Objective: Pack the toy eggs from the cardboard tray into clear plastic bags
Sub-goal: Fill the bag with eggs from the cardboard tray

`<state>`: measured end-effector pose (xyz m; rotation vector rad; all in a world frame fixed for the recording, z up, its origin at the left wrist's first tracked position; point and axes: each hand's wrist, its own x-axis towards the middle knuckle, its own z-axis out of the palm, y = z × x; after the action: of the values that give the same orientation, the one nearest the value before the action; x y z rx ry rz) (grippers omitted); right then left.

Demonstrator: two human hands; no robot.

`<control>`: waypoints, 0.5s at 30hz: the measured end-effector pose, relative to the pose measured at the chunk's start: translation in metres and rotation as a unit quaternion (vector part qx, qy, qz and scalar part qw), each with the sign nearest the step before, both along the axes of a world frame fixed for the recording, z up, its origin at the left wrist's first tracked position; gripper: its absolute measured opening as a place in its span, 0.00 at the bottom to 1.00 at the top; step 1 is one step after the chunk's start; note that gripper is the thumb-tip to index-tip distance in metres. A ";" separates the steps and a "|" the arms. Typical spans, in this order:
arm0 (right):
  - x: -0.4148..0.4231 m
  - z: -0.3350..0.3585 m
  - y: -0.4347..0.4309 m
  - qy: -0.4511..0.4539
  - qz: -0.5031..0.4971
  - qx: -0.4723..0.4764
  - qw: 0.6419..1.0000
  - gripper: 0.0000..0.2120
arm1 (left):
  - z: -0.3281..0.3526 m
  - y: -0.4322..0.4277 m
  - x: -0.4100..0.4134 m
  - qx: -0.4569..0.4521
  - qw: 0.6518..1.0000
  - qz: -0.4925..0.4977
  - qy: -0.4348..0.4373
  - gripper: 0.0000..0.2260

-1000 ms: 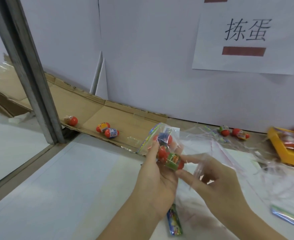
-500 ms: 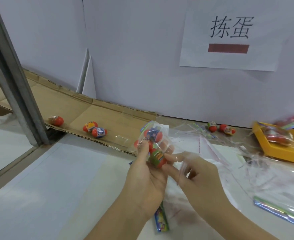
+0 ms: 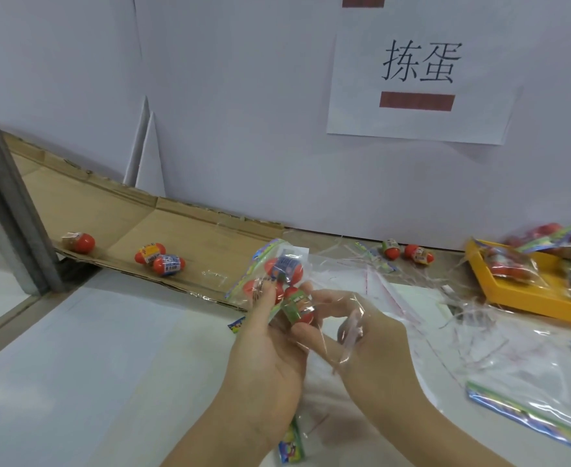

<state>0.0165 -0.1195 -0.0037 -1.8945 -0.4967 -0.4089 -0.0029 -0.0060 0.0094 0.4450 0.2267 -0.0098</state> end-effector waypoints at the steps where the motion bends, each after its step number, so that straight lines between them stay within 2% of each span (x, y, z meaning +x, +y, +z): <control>1: 0.001 0.000 0.000 -0.004 0.006 0.005 1.000 0.14 | -0.002 -0.001 0.001 0.010 1.000 0.013 -0.003 0.22; 5: 0.004 -0.001 -0.003 -0.027 0.036 -0.048 0.998 0.16 | -0.001 0.002 0.001 0.038 0.997 0.060 -0.004 0.17; 7: 0.003 -0.002 -0.001 -0.061 0.040 -0.082 0.994 0.19 | -0.001 0.004 0.000 0.037 0.998 0.056 -0.011 0.14; 9: 0.003 -0.005 0.000 -0.105 0.028 -0.139 0.984 0.15 | -0.002 0.005 0.000 0.027 0.998 0.058 -0.008 0.13; 11: 0.001 -0.007 0.003 -0.138 0.010 -0.178 0.974 0.19 | -0.003 0.005 0.001 0.025 0.998 0.054 -0.001 0.11; 13: 0.002 -0.011 0.003 -0.160 -0.008 -0.165 0.973 0.19 | -0.003 0.004 0.002 0.034 0.998 0.044 0.013 0.12; 15: 0.001 -0.012 0.002 -0.143 0.011 -0.118 0.983 0.18 | -0.004 0.007 0.003 0.042 0.998 0.034 0.028 0.12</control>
<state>0.0175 -0.1177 -0.0154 -2.0666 -0.7849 -0.6369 0.0005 0.0011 0.0059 0.5200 0.2983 0.0546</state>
